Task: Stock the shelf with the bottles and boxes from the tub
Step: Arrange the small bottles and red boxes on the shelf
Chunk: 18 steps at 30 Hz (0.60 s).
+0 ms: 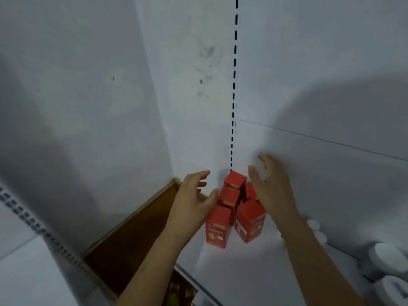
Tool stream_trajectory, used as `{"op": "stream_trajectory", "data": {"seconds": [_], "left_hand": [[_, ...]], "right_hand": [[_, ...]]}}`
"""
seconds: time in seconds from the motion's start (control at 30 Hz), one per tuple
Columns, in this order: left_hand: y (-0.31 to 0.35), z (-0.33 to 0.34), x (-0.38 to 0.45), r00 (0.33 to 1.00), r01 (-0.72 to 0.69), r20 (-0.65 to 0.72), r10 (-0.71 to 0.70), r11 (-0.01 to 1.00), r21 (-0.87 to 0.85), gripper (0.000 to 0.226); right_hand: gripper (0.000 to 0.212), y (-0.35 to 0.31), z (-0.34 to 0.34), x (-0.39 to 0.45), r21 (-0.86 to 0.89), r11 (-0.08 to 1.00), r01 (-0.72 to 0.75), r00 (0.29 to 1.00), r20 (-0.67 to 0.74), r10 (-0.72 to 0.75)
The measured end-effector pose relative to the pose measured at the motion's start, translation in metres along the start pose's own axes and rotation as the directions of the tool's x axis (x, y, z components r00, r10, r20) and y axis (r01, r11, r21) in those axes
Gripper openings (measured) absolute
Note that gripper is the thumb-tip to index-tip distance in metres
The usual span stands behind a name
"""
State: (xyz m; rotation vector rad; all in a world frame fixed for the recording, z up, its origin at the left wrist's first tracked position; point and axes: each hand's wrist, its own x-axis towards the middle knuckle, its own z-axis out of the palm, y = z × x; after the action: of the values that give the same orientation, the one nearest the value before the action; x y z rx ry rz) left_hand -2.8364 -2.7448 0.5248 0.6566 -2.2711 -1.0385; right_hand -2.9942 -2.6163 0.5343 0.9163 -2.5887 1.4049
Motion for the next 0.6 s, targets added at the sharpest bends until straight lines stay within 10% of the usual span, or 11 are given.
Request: {"op": "stream_trajectory", "data": {"seconds": [0.3,0.6], "left_hand": [[-0.033,0.045,0.109,0.920,0.042,0.388,-0.063,0.997,0.064,0.063],[-0.030,0.075,0.128,0.789,0.031,0.609,-0.075,0.996,0.082,0.021]], "right_hand": [[0.051,0.022,0.038,0.003,-0.290,0.919,-0.266,0.961,-0.002,0.277],[0.031,0.008,0.046,0.009,-0.457,0.820,-0.343,0.924,-0.008,0.382]]}}
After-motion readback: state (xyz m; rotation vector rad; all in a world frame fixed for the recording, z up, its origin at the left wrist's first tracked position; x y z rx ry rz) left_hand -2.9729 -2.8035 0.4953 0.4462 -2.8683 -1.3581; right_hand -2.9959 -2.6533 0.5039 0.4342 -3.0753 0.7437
